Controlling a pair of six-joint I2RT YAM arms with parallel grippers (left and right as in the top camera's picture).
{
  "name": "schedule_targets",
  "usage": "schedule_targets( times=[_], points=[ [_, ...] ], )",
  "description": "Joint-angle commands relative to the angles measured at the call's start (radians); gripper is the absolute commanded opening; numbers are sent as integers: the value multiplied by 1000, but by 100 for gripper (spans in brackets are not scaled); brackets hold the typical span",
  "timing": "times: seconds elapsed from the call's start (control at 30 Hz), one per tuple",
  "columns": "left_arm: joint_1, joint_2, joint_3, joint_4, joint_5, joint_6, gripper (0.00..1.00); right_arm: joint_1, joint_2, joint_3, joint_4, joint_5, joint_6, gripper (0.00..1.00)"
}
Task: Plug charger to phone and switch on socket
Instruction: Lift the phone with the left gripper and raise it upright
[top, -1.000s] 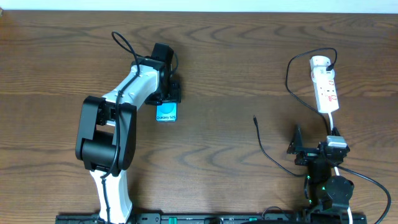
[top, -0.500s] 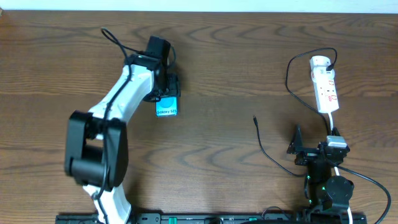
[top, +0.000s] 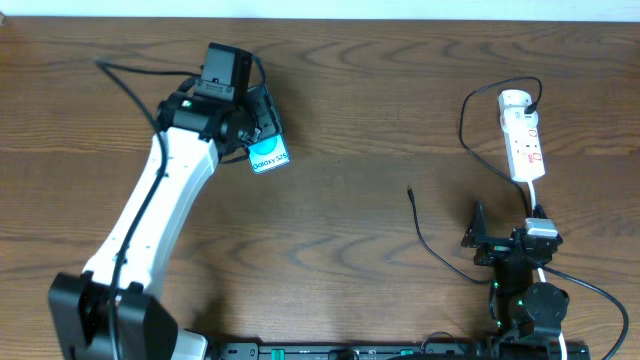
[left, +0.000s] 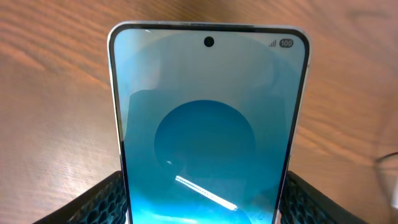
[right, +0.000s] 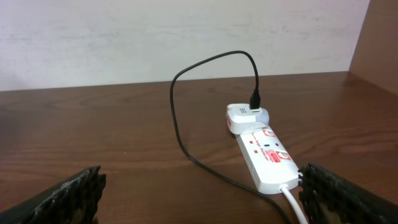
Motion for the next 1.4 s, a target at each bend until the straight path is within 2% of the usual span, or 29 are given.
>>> schedule_targets(
  times=[0.0,0.27,0.53,0.77,1.2,1.37],
  points=[
    [7,-37,-1,-2,99,-126,7,-5,-3,-1,-5,-6,13,99],
    [60,-37,-1,-2,337,-257,7,-5,-3,-1,-5,-6,13,99],
    [182,-31,-2,-32,561,-329,7,-5,-3,-1,-5,-6,13,99],
    [245,0,-4,-80,618,-438,7,-4,-3,-1,-5,-6,13,99],
    [246,101,-4,-127,649,-636,7,-4,-3,-1,-5,-6,13,99],
    [247,127,-5,-126,727,-707,7,-5,-3,-1,-5,-6,13,99]
  ],
)
